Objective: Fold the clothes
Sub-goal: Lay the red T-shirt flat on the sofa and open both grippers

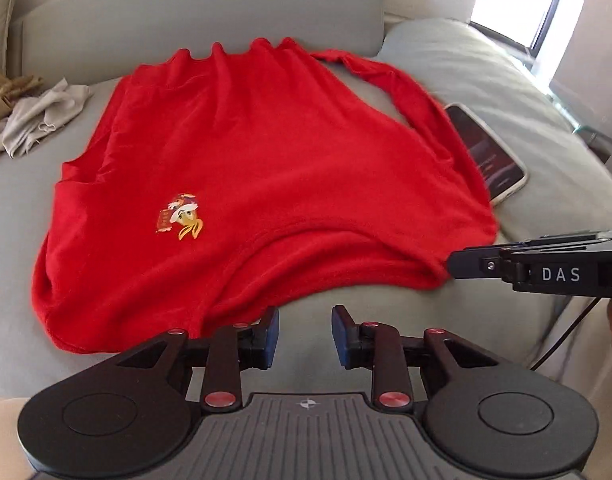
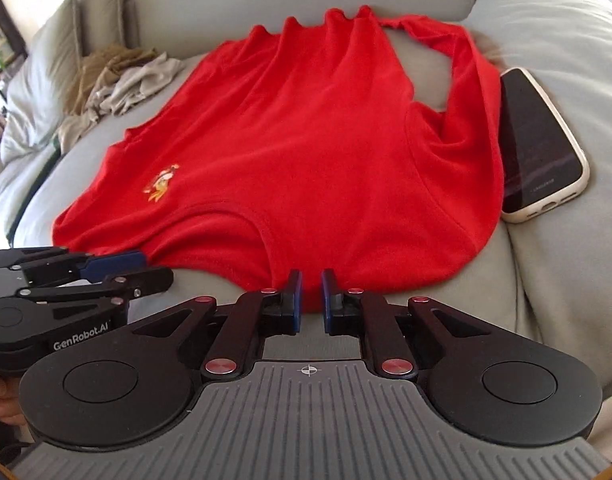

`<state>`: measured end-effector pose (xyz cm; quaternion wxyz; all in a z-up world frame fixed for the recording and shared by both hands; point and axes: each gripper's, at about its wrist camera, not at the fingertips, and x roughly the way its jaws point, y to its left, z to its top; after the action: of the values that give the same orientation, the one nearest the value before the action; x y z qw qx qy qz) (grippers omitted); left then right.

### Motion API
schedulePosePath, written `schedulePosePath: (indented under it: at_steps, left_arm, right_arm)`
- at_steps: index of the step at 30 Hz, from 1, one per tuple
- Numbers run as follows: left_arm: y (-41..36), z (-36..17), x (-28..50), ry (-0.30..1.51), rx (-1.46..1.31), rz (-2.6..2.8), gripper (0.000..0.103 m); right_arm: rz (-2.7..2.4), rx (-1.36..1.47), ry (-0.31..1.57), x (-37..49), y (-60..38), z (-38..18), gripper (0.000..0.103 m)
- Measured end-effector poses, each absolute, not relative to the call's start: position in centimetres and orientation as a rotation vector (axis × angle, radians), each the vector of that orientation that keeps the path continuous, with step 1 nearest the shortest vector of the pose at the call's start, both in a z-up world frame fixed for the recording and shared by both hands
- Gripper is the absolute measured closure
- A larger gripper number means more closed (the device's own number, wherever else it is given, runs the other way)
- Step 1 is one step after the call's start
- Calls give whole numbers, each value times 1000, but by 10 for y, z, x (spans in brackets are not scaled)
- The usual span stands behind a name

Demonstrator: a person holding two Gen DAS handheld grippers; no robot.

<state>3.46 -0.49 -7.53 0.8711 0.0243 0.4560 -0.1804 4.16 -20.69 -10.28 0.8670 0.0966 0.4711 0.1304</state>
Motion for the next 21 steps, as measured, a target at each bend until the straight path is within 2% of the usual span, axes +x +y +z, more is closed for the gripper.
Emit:
schedulePosePath:
  at_steps: [2, 3, 4, 5, 8, 9, 10, 14, 17, 19, 21]
  left_arm:
    - [-5, -54, 39, 899, 24, -342, 67]
    - [-6, -42, 42, 873, 11, -317, 65]
    - [-5, -30, 48, 854, -22, -302, 64]
    - [-5, -19, 55, 837, -69, -312, 60]
    - [-5, 6, 82, 795, -180, -346, 48]
    - [-7, 10, 93, 784, -196, -345, 46]
    - [-9, 13, 105, 776, -211, -340, 45]
    - [-6, 23, 150, 787, -329, -300, 47]
    - [-4, 19, 176, 753, -359, -293, 44]
    - [-6, 5, 191, 726, -328, -273, 44]
    - [-8, -9, 207, 698, -297, -252, 44]
  right_arm:
    - [271, 267, 944, 41, -220, -84, 85]
    - [256, 295, 903, 41, -227, -71, 73]
    - [235, 318, 856, 43, -234, -56, 55]
    - [221, 336, 806, 45, -241, -40, 49]
    - [210, 374, 685, 56, -259, 7, 42]
    - [203, 385, 665, 62, -264, 20, 34]
    - [190, 391, 651, 69, -268, 31, 30]
    - [147, 357, 630, 103, -273, 63, 30]
    - [135, 316, 620, 131, -273, 76, 30]
    - [126, 282, 615, 151, -273, 78, 22]
    - [87, 250, 627, 178, -270, 71, 21]
